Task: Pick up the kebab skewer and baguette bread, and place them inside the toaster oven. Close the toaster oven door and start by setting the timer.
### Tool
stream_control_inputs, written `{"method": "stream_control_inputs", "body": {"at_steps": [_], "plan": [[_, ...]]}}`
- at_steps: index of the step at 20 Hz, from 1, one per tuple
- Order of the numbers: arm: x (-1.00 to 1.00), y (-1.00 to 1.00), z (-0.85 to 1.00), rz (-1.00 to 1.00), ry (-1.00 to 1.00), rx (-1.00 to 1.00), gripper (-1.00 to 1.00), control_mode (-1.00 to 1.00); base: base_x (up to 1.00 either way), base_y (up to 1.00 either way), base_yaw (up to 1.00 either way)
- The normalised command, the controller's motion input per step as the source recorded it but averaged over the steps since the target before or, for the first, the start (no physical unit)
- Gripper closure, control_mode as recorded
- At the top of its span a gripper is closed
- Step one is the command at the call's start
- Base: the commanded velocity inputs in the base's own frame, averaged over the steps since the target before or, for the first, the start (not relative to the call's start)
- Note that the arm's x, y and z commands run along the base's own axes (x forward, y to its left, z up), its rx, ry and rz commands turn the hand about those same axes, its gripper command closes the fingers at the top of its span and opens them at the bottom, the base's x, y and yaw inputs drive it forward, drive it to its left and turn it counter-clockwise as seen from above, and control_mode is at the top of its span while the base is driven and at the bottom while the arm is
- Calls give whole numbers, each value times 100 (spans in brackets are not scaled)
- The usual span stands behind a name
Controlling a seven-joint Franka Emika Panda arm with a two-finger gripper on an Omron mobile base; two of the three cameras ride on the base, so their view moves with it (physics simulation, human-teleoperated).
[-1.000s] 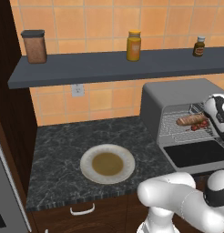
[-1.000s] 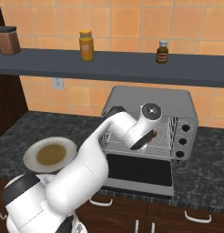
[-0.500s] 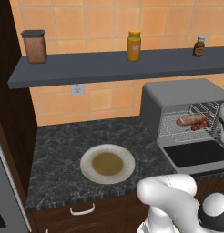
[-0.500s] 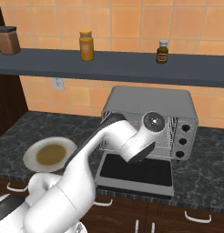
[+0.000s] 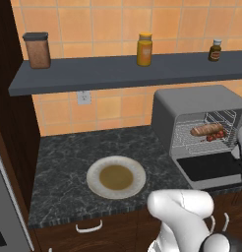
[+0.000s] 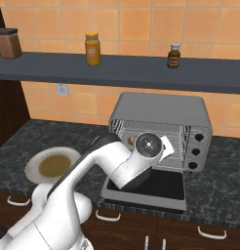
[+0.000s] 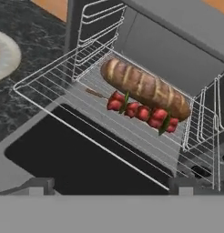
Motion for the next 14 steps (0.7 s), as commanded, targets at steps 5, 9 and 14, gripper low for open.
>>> {"method": "stream_control_inputs", "body": {"at_steps": [5,9,14], "plan": [[-28,0,0,-44,0,49,-100,-100,0,0,0],[-3,6,0,-32,-5,26,-100,-100,0,0,0],[0,0,-11,-5,-7,5,-100,-100,0,0,0]]}}
